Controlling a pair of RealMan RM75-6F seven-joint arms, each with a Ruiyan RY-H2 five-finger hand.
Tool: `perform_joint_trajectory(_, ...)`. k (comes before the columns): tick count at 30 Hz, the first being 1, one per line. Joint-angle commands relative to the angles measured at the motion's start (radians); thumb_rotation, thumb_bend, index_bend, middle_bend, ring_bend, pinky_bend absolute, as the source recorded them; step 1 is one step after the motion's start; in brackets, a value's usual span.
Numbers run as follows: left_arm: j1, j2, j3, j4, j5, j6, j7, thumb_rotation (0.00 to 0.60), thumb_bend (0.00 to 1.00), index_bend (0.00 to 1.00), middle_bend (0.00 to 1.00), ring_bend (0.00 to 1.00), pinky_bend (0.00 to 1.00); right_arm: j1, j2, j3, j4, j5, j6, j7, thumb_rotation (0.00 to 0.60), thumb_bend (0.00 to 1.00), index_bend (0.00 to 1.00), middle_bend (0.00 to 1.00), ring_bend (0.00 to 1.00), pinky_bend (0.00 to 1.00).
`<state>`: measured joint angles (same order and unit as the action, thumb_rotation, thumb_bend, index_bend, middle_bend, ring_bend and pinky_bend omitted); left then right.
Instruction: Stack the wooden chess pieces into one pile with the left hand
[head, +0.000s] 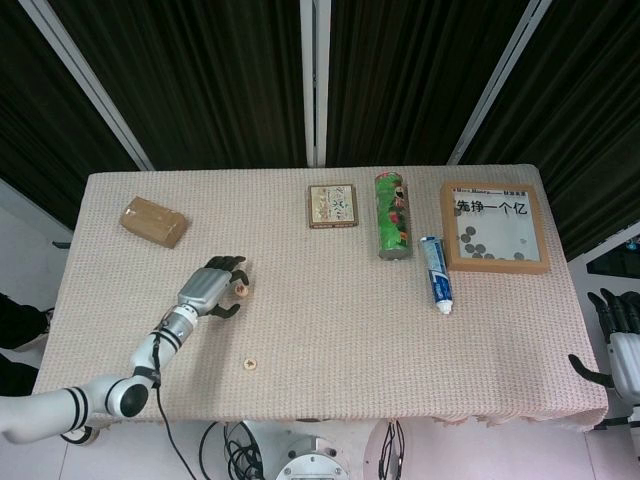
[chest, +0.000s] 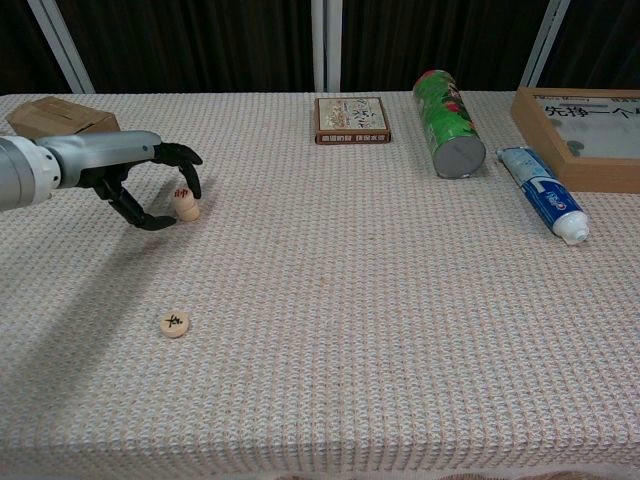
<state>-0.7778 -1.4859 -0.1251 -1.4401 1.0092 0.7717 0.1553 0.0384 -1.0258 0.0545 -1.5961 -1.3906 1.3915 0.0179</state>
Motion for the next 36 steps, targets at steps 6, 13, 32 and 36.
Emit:
perform_joint_trajectory(6,0.007,-0.005,-0.018,0.008,0.042,0.031,-0.039,0.6,0.29,0.15,0.03,0.0,0.0,-0.001,0.001,0.0,-0.002,-0.002,0.003,0.001,0.541,0.17,0.0,0.0,0.0,0.0)
perform_joint_trajectory(13,-0.006,-0.014,-0.022,0.038,0.026,0.006,-0.034,0.6,0.26,0.14,0.02,0.0,0.0,-0.002,0.001,0.0,0.0,0.0,0.003,0.003,0.542,0.17,0.0,0.0,0.0,0.0)
perform_joint_trajectory(32,-0.012,-0.025,-0.029,0.074,0.053,-0.008,-0.071,0.6,0.27,0.14,0.02,0.0,0.0,0.001,0.005,0.003,0.0,-0.002,0.003,0.006,0.544,0.17,0.0,0.0,0.0,0.0)
perform_joint_trajectory(36,-0.013,-0.024,-0.032,0.075,0.053,-0.007,-0.073,0.6,0.27,0.14,0.02,0.0,0.0,-0.001,0.006,0.003,-0.002,0.0,0.004,0.005,0.547,0.17,0.0,0.0,0.0,0.0)
